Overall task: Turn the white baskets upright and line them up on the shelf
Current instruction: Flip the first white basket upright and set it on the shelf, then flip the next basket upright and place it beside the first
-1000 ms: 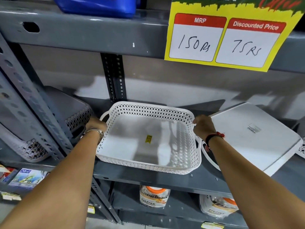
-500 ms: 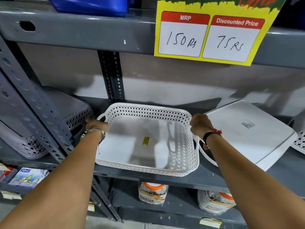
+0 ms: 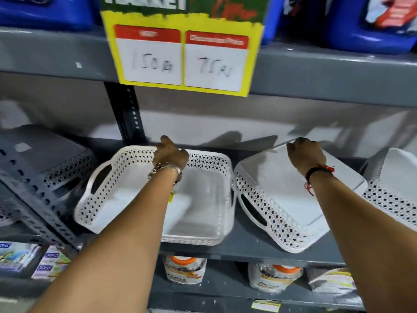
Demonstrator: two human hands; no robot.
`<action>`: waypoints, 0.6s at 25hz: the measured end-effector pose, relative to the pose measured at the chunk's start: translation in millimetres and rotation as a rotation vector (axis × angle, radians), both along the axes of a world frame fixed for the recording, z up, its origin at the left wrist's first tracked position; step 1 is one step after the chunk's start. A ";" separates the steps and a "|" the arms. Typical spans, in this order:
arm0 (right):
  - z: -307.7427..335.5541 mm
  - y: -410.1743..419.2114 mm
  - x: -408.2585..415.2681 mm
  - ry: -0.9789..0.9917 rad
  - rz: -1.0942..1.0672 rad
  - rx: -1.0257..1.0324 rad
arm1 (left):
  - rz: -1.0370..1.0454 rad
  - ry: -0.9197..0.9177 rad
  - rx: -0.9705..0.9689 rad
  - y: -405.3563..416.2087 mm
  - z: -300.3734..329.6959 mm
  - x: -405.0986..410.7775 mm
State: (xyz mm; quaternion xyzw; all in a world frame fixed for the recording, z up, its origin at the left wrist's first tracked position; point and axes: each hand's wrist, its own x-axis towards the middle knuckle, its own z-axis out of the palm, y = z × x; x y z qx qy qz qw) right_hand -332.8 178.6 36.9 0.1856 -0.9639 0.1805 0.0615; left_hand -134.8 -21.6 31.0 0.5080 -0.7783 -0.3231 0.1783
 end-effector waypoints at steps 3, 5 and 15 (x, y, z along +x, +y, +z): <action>-7.4 45.6 -45.9 -0.070 -0.016 -0.001 | -0.047 0.109 0.069 42.8 -2.6 -41.8; -7.1 71.9 -71.2 -0.106 0.025 0.027 | -0.063 0.131 0.007 74.6 -5.1 -61.9; -37.1 121.2 -159.3 -0.423 0.178 0.127 | -0.022 0.036 0.407 161.8 -39.6 -107.1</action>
